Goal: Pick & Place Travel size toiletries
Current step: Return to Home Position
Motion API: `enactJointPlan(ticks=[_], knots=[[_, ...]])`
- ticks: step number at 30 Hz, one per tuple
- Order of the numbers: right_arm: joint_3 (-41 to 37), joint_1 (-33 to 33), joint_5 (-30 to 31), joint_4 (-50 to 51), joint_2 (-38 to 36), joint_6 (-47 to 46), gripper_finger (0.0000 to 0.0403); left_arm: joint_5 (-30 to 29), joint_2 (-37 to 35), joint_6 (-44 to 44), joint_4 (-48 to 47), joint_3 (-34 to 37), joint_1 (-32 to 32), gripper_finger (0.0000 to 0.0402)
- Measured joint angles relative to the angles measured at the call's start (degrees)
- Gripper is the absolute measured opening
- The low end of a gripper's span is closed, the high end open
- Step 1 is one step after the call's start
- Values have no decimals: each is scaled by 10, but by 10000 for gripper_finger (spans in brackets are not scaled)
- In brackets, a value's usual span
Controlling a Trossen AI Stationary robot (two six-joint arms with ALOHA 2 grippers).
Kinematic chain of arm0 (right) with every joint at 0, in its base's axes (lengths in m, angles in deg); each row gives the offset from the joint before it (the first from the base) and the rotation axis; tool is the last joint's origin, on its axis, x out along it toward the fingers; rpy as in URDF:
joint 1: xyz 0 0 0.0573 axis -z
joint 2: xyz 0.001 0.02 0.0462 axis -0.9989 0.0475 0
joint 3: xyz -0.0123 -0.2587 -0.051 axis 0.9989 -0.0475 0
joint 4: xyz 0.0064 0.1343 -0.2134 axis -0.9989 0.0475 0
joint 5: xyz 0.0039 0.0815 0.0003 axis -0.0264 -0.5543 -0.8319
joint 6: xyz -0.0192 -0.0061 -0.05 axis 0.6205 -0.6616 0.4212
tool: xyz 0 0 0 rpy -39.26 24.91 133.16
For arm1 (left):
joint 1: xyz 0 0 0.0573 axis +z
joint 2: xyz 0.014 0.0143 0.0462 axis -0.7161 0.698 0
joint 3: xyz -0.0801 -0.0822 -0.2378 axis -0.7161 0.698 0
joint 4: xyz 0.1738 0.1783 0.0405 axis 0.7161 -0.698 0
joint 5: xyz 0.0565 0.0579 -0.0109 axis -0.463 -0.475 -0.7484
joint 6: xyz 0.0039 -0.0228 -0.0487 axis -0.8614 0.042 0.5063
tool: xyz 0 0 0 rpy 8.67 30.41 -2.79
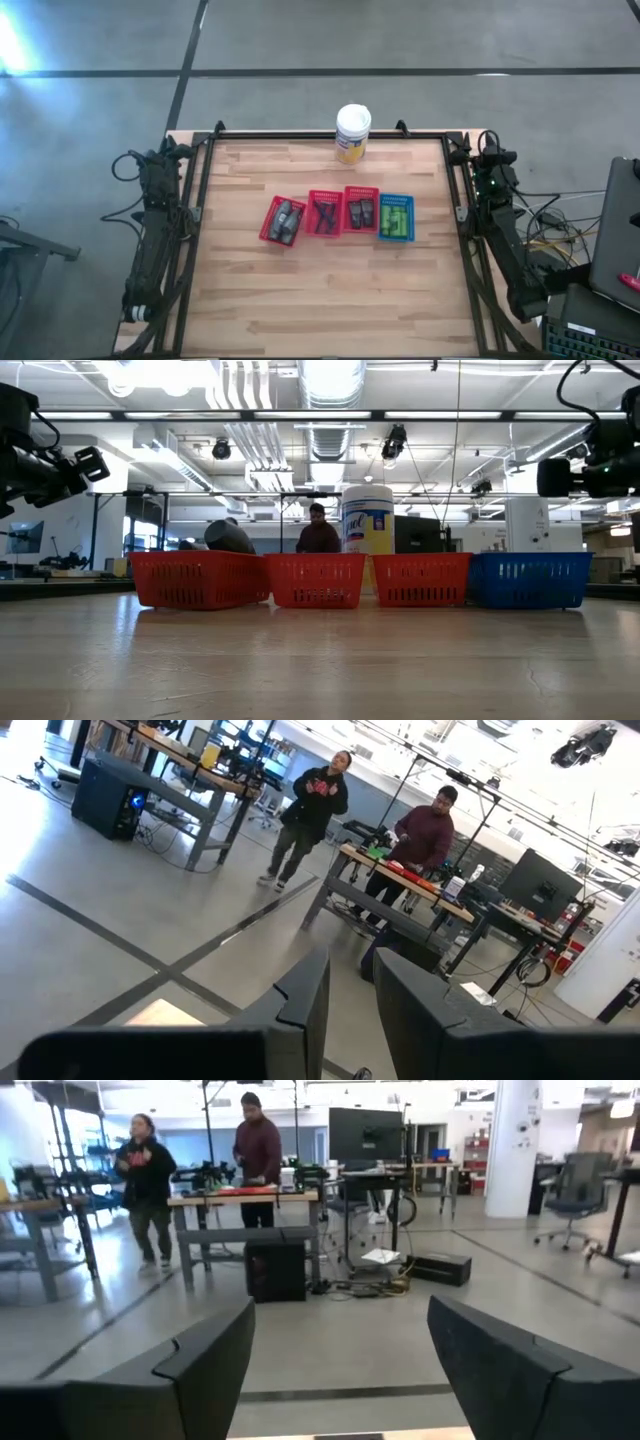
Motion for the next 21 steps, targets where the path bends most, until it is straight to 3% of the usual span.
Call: enactJointPlan(ticks=[8,21], knots=[[0,0,0,0,4,-74,320,0,0,0,0,0,0,87],[0,0,0,0,12,-71,359,0,0,0,0,0,0,87]])
